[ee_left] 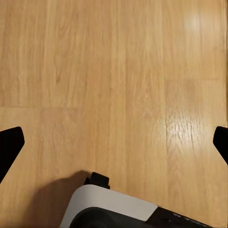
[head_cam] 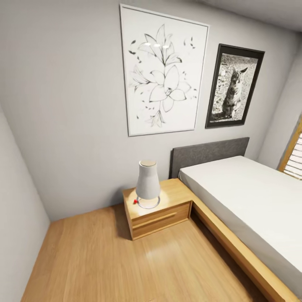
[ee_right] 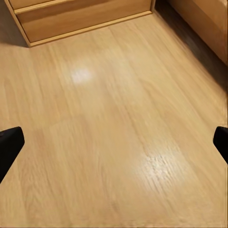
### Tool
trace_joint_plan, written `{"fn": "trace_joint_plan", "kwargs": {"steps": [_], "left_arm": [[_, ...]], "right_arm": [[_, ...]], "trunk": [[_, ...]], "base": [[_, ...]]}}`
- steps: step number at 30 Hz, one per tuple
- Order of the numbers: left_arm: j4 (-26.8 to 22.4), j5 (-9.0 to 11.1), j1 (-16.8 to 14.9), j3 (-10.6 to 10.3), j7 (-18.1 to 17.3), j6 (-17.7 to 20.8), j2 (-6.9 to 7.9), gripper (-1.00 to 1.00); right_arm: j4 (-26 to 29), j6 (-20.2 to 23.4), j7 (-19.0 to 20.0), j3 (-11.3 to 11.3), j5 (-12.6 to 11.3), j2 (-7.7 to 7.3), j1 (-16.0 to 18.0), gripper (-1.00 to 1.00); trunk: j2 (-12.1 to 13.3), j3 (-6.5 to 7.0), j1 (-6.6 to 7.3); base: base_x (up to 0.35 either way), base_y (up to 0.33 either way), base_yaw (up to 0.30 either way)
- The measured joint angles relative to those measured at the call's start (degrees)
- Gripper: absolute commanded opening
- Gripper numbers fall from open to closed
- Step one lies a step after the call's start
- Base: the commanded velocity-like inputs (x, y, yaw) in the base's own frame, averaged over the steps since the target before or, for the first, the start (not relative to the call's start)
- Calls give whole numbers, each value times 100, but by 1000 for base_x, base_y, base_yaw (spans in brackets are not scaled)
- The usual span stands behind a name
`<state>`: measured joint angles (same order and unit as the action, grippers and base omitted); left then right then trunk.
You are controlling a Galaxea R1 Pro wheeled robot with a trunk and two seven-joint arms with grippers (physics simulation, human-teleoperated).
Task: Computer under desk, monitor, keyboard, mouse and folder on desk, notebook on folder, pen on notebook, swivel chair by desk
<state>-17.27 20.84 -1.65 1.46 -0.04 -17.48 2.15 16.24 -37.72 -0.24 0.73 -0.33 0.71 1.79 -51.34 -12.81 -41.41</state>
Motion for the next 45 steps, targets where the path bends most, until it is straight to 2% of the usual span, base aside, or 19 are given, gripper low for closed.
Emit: {"fn": "trace_joint_plan", "kwargs": {"steps": [9,30,45], "left_arm": [[4,-2,0,-1,-3,2,-8,100],[5,-1,0,11,6,-4,-38,100],[4,-1,1,20,12,-6,-38,100]], "right_arm": [[-1,1,0,0,1,-5,0,100],[7,-17,0,0,-12,-7,0,100],[33,1,0,1,-27,-3,1,100]], "trunk": [[0,0,2],[0,-4,4],[0,-107,3]], "base": [[-267,0,-289],[-3,0,-296],[0,0,-185]]}}
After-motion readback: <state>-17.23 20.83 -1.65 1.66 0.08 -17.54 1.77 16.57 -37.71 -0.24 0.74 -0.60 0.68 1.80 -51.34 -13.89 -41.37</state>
